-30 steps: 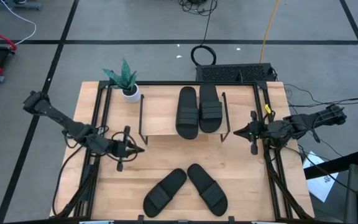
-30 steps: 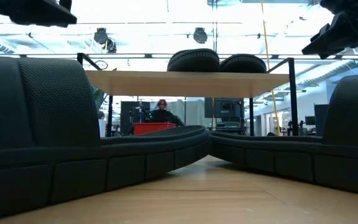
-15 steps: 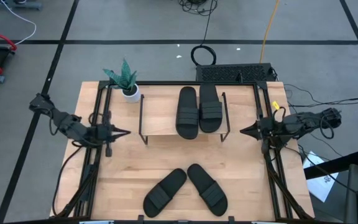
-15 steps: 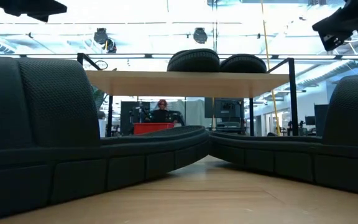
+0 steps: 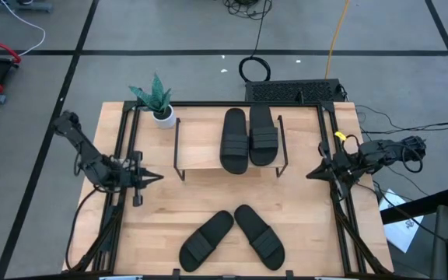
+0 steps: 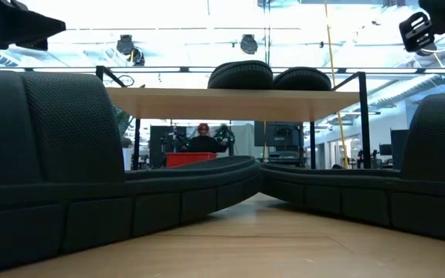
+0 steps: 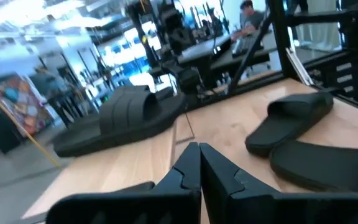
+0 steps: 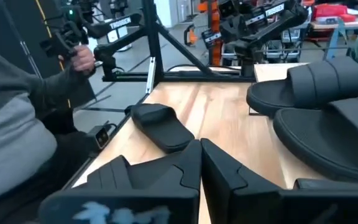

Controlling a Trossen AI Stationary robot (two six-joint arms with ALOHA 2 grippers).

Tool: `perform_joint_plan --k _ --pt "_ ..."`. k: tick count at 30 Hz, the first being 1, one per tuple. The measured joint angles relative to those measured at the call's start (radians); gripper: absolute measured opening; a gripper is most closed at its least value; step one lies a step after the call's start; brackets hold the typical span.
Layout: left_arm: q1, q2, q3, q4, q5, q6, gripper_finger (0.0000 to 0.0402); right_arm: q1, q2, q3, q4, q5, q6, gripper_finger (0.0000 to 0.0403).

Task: Pick and place slides into the shelf
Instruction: Put the right black slide under the shelf

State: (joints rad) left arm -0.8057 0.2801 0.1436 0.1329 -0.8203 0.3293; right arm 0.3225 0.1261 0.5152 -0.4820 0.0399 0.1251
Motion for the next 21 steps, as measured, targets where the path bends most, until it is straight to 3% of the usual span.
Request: perform_joint_plan --k 3,10,16,21 --pt "-0.018 -0.001 -0.042 0.096 -0.026 0.073 0.0 0.0 0.011 0.0 0.014 -0.02 0.012 0.0" --pt "-0.021 -0.036 -0.064 0.122 -0.048 0.15 0.0 0.0 0.078 0.0 0.196 -0.104 -0.038 0.0" --pt "-0.021 -0.084 -0.064 0.112 -0.073 0.186 0.0 0.0 0.22 0.003 0.443 -0.122 -0.057 0.0" --pt "-0.021 -0.105 -0.064 0.079 -0.089 0.185 0.0 0.012 0.375 0.074 0.451 -0.199 -0.005 0.0"
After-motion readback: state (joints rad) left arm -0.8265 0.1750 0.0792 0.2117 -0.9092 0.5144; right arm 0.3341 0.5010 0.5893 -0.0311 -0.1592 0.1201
